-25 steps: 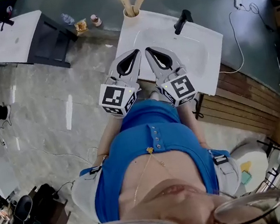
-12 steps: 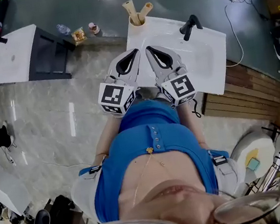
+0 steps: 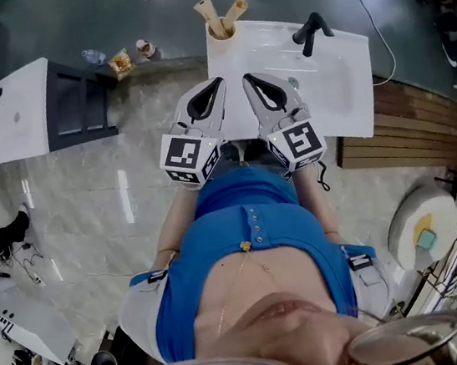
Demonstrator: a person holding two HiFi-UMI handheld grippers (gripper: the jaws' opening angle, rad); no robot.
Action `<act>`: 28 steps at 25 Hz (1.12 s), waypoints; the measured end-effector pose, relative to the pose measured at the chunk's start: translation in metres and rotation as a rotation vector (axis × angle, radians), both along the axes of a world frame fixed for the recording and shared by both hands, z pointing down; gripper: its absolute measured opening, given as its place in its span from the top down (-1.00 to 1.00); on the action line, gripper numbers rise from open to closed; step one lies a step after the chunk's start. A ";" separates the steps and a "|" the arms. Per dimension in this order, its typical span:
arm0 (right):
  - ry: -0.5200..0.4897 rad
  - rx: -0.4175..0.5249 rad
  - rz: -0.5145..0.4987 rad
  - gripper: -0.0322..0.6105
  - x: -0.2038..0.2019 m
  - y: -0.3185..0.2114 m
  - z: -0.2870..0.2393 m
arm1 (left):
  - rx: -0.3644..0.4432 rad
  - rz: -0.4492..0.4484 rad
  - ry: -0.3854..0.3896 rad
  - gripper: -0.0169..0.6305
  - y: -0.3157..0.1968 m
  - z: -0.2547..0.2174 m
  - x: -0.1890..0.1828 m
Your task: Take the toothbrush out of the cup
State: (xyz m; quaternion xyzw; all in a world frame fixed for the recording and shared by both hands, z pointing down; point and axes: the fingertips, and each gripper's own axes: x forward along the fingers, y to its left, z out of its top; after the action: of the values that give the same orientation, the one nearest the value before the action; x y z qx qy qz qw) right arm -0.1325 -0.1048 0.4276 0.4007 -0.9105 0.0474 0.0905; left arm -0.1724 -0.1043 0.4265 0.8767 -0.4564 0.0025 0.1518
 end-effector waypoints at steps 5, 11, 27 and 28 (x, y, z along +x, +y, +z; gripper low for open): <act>0.007 -0.006 0.007 0.89 0.008 -0.011 0.003 | -0.003 -0.011 -0.014 0.94 -0.008 0.002 0.001; 0.008 0.003 -0.046 0.89 0.009 -0.028 -0.004 | -0.002 -0.051 -0.018 0.94 -0.021 -0.003 0.008; -0.002 -0.003 -0.117 0.89 0.033 -0.052 -0.009 | 0.002 -0.094 -0.062 0.94 -0.059 -0.005 0.041; -0.001 -0.004 -0.114 0.89 0.036 -0.053 -0.008 | -0.002 -0.097 -0.066 0.94 -0.062 -0.002 0.041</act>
State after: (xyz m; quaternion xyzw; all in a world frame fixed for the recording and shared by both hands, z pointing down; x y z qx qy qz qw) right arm -0.0968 -0.1577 0.4197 0.3479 -0.9318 0.0443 0.0935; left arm -0.1312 -0.1658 0.4241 0.8529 -0.5031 0.0246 0.1375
